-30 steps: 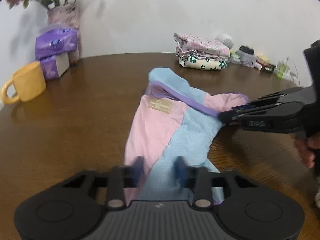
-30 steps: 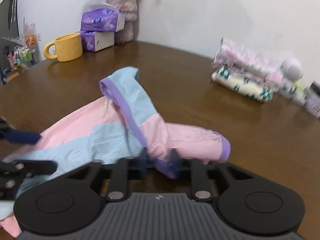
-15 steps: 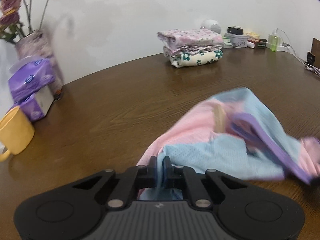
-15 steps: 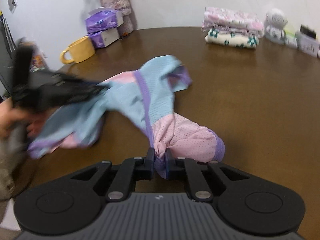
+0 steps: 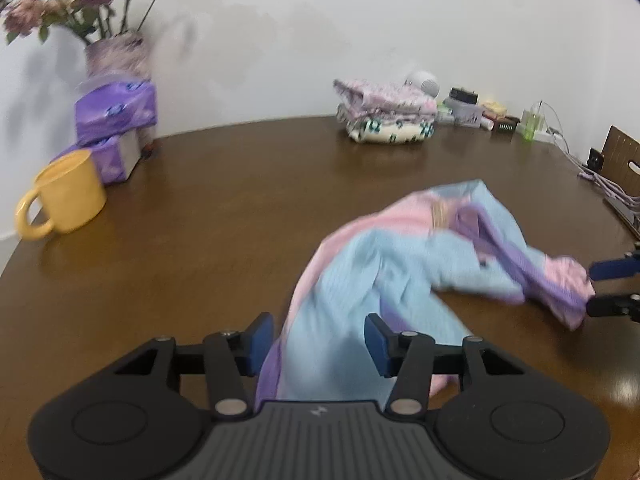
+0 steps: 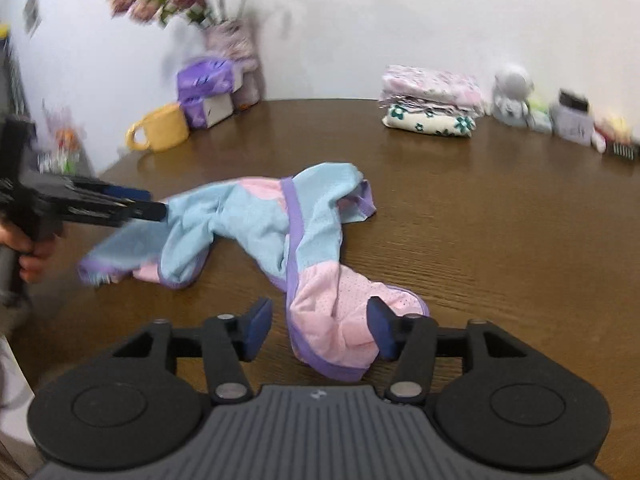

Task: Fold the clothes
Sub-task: 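Grasp the purple-trimmed edge with the right gripper while the left gripper grasps the blue panel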

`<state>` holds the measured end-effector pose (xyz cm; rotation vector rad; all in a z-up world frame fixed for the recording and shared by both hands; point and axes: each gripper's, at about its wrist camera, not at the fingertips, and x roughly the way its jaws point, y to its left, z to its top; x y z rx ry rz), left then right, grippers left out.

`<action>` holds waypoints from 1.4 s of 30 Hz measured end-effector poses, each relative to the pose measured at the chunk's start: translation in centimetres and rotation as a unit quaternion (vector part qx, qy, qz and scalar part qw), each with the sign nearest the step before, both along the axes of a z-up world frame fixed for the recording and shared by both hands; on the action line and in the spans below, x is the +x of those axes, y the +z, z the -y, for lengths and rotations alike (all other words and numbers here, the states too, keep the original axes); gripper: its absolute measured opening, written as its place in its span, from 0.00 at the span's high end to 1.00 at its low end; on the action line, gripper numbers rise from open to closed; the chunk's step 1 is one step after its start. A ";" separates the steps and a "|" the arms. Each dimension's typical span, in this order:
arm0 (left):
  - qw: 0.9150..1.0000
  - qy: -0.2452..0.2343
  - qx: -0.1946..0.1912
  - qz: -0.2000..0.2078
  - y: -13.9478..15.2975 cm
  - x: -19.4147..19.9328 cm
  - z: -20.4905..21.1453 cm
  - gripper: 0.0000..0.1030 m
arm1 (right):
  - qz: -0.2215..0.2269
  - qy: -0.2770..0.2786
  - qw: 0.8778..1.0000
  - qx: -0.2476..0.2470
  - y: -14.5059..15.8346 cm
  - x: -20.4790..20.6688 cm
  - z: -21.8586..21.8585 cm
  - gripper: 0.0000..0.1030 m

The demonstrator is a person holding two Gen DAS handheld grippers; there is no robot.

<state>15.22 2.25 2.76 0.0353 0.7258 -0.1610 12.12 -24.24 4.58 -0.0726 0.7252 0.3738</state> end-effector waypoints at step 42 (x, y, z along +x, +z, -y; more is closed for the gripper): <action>0.995 0.074 0.063 0.020 0.3 7.4 -2.6 0.79 | -0.057 -0.201 0.971 0.117 0.0 9.6 10.7 0.71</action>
